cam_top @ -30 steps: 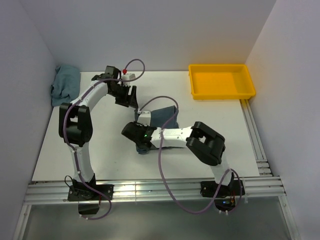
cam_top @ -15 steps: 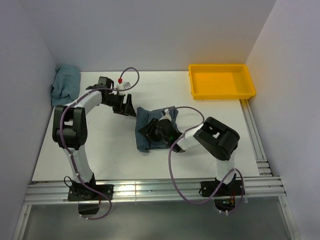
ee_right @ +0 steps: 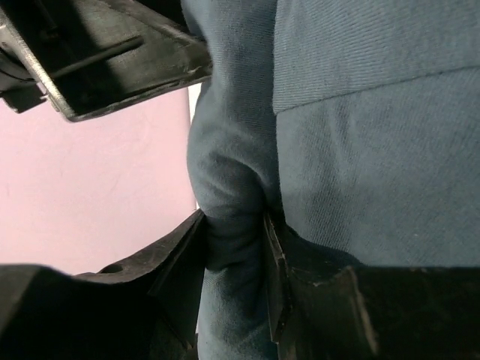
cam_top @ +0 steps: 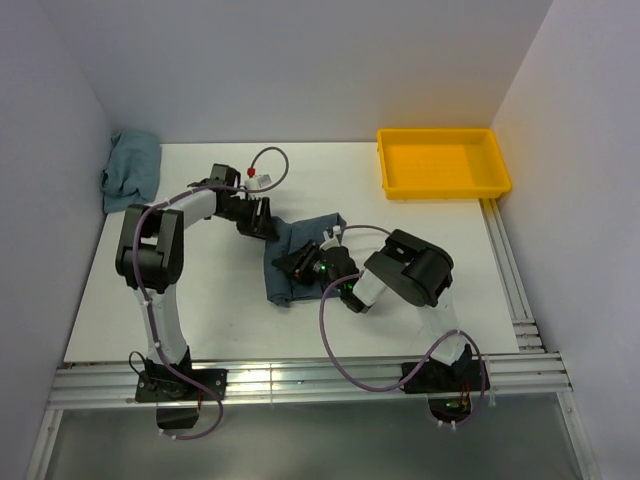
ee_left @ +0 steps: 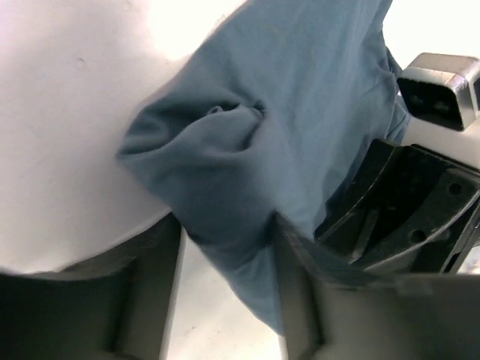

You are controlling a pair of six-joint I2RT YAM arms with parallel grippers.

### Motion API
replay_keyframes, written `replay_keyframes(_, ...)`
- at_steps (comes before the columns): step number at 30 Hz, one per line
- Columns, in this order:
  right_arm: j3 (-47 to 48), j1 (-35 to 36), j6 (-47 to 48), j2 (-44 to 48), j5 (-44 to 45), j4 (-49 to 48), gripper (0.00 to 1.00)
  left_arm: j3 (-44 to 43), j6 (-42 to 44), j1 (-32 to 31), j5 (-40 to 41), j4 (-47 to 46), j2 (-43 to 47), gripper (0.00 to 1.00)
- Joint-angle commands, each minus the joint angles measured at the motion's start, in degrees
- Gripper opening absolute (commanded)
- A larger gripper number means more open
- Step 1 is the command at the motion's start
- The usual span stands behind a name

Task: Roll the t-shirts
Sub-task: Roll the tshirt

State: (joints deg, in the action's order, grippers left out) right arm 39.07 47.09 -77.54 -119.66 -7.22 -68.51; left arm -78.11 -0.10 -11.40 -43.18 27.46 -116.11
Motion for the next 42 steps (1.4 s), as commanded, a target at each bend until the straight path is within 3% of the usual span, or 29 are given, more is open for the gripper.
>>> replay_keyframes(1,-0.31,0.55,1.14,0.82,-2.45,2.29,0.41,-1.87,-2.18,-1.34,3.36,-0.93,-0.52,0.49)
replay_keyframes(2,0.13,0.72,2.29,3.09,-1.84,4.76,0.42,-2.57,-2.45,-1.52,5.19,0.30,-0.17,0.33)
replay_keyframes(5,3.89,1.68,8.44,8.80,3.25,22.75,0.50,-3.98,-3.07,-2.31,9.85,2.93,1.15,0.11)
replay_keyframes(8,11.95,4.48,15.30,12.25,14.22,45.86,0.58,-5.65,-2.89,-3.54,15.21,6.01,2.20,0.01)
replay_keyframes(9,14.52,5.46,16.35,13.04,19.82,56.54,0.59,-6.00,-2.63,-3.98,16.45,6.89,2.30,0.00)
replay_keyframes(12,23.22,8.89,19.78,13.05,26.98,71.78,0.63,-7.50,-2.10,-5.65,20.23,9.44,2.21,0.00)
replay_keyframes(18,39.47,14.69,20.58,9.98,43.67,92.20,0.64,-9.78,-2.01,-7.15,23.22,12.00,0.54,0.00)
replay_keyframes(24,49.42,17.51,21.63,6.02,50.29,102.08,0.64,-10.40,-2.19,-8.02,24.28,12.88,0.54,0.00)
replay_keyframes(37,54.53,18.39,25.95,-0.75,51.61,100.85,0.56,-11.98,-2.45,-8.64,23.93,14.02,-0.34,0.00)
replay_keyframes(42,53.93,18.83,24.89,-1.55,51.35,101.39,0.52,-12.07,-2.45,-8.73,23.67,14.20,-0.34,0.06)
